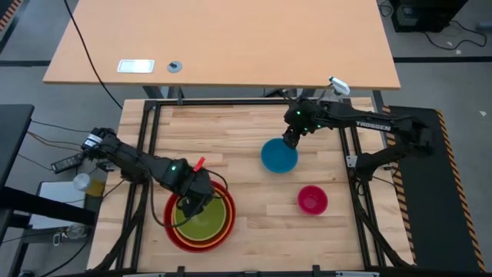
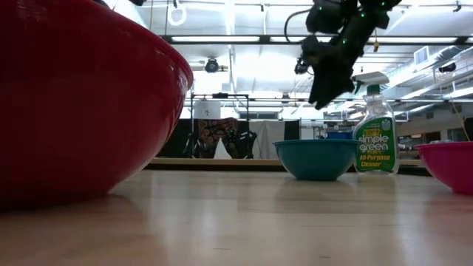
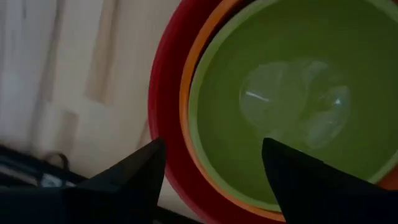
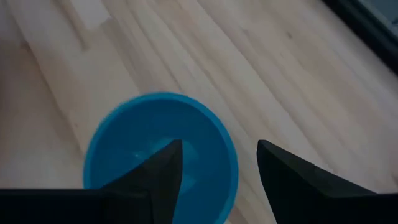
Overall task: Nest bowls inside each other
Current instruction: Stack the blue bowl on top of the green bowl
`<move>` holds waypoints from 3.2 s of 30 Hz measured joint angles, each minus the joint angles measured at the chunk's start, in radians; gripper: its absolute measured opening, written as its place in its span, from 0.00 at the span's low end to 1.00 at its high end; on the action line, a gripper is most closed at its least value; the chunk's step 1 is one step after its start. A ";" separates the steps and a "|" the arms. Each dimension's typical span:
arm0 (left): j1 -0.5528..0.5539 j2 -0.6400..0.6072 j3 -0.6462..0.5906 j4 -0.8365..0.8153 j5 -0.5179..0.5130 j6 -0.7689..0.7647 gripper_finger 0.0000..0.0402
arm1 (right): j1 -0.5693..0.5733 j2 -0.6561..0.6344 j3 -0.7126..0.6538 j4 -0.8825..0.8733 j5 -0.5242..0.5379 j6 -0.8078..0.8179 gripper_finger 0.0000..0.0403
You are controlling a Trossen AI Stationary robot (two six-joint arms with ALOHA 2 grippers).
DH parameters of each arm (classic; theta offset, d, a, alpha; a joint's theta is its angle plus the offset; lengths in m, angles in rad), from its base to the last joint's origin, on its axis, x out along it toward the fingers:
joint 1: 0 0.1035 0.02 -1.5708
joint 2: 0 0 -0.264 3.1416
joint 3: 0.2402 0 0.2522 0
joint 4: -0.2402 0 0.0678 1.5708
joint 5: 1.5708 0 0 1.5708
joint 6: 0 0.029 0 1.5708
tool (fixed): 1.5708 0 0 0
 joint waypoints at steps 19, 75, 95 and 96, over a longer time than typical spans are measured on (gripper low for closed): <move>-0.092 -0.093 -0.287 0.233 -0.023 0.128 0.52 | -0.036 -0.024 -0.025 0.086 -0.012 0.023 0.53; 0.199 -0.460 -0.119 0.218 -0.182 0.246 0.50 | -0.083 0.329 -0.023 -0.058 -0.192 -0.104 0.04; 0.264 -0.517 -0.119 0.264 -0.168 0.579 0.50 | 0.277 0.335 0.484 -0.171 -0.183 0.281 0.08; 0.264 -0.528 -0.119 0.275 -0.167 0.603 0.50 | 0.308 0.358 0.533 -0.172 -0.152 0.303 0.08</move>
